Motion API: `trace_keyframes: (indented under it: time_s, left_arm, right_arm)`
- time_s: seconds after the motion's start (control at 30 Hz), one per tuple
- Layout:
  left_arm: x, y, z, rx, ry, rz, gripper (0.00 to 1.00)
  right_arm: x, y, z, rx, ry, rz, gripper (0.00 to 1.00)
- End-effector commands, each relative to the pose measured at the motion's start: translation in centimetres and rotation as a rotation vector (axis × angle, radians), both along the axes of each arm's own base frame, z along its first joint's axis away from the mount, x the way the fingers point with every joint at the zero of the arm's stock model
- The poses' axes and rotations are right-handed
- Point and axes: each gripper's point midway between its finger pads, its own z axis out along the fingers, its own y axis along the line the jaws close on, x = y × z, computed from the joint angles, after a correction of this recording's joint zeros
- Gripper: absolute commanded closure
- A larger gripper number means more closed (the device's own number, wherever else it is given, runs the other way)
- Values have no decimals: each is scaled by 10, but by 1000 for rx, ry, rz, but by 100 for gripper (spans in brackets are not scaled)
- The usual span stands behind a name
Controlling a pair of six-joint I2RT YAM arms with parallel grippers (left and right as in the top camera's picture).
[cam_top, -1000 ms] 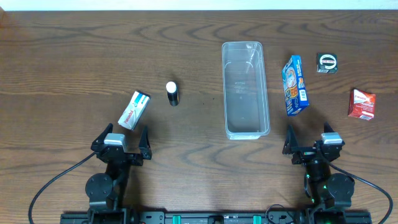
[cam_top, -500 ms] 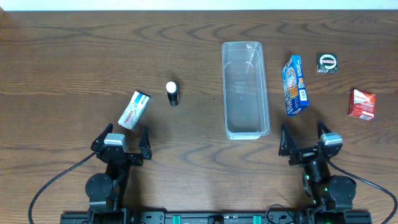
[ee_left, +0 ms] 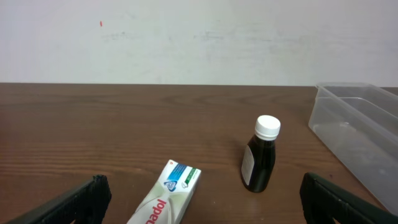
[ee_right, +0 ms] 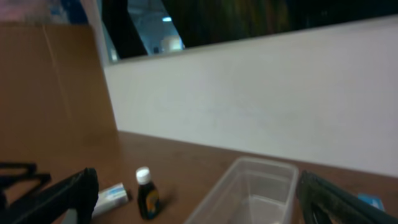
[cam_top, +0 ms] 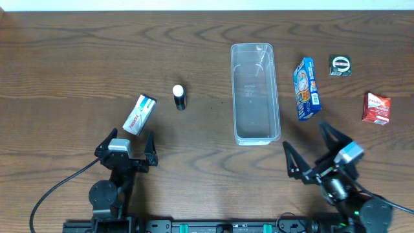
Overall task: Pack container
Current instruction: 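Reach the right gripper to the blue box and grasp it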
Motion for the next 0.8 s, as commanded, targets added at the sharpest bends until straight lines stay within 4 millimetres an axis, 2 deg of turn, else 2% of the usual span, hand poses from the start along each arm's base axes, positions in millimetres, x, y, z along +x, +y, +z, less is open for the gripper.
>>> trace_keyframes:
  time_s: [0.0, 0.13, 0.27, 0.37, 0.47, 0.57, 0.77]
  left_arm:
    - [-1, -1, -17, 14, 51, -8, 2]
    - [-1, -1, -17, 14, 51, -8, 2]
    - [-1, -1, -17, 14, 51, -8, 2]
    - [-1, -1, -17, 14, 51, -8, 2]
    - [-1, -1, -17, 14, 51, -9, 2]
    - [-1, -1, -17, 14, 51, -9, 2]
    - [-1, -1, -17, 14, 51, -9, 2]
  right_arm:
    - [6, -19, 38, -108, 1, -140, 1]
    - [37, -53, 41, -249, 234, -321, 1]
    - [73, -67, 40, -349, 449, -332, 1]
    - [103, -83, 30, -372, 638, -329, 1]
    - [126, -92, 16, -374, 813, -305, 1]
    - [148, -95, 1, -376, 896, -284, 1]
    - [168, -98, -48, -385, 1041, -249, 1]
